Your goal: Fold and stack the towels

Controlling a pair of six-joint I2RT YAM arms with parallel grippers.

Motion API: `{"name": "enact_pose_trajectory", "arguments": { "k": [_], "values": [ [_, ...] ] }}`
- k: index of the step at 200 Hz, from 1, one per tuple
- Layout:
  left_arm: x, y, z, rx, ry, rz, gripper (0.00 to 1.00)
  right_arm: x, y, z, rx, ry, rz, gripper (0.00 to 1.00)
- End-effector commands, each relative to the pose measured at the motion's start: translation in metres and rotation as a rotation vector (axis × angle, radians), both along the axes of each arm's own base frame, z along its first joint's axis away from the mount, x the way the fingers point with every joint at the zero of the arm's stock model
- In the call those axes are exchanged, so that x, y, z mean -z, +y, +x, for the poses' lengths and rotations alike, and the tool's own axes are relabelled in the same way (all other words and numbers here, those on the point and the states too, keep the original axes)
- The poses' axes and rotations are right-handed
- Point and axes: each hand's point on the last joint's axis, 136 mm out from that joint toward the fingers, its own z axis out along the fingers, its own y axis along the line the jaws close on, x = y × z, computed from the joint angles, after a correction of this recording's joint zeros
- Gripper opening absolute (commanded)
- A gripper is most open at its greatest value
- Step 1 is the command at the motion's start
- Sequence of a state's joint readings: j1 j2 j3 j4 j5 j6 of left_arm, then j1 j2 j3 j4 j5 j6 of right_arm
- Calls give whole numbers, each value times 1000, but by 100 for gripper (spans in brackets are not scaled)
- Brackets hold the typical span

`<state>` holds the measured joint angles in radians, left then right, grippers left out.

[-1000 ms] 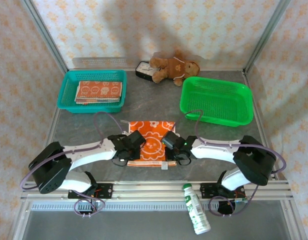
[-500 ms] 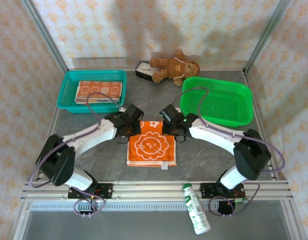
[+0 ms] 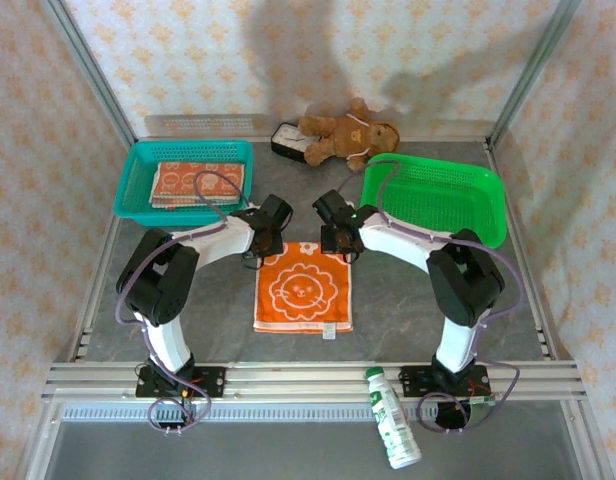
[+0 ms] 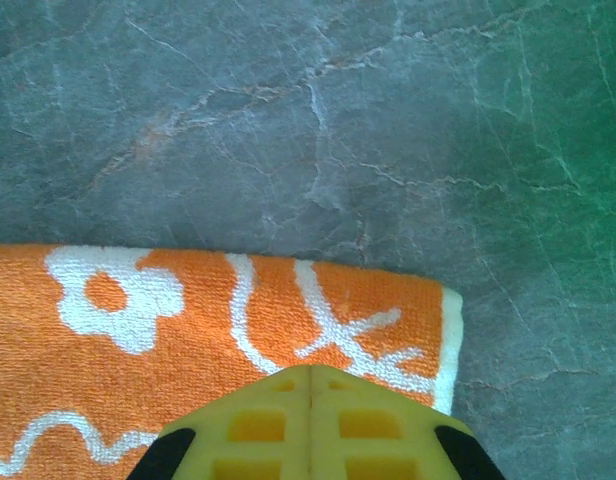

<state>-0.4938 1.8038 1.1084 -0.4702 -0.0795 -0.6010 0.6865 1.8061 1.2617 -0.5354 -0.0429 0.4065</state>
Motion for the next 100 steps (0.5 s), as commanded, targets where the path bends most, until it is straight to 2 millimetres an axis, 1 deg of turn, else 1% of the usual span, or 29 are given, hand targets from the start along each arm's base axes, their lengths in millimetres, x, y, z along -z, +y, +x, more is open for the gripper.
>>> {"name": "enact_pose_trajectory", "arguments": {
  "k": [1, 27, 60, 77, 100],
  "values": [
    [11, 19, -4, -27, 5, 59, 0, -7, 4, 4, -23, -5, -3, 0],
    [16, 26, -21, -44, 25, 54, 0, -2, 8, 5, -31, 16, 0, 0],
    [17, 43, -47, -64, 41, 74, 0, 3, 12, 6, -36, 27, 6, 0],
    [14, 43, -51, -56, 36, 65, 0, 9, 14, 7, -41, 42, 1, 0],
    [13, 43, -50, -51, 30, 64, 0, 22, 14, 10, -42, 56, -26, 0]
  ]
}}
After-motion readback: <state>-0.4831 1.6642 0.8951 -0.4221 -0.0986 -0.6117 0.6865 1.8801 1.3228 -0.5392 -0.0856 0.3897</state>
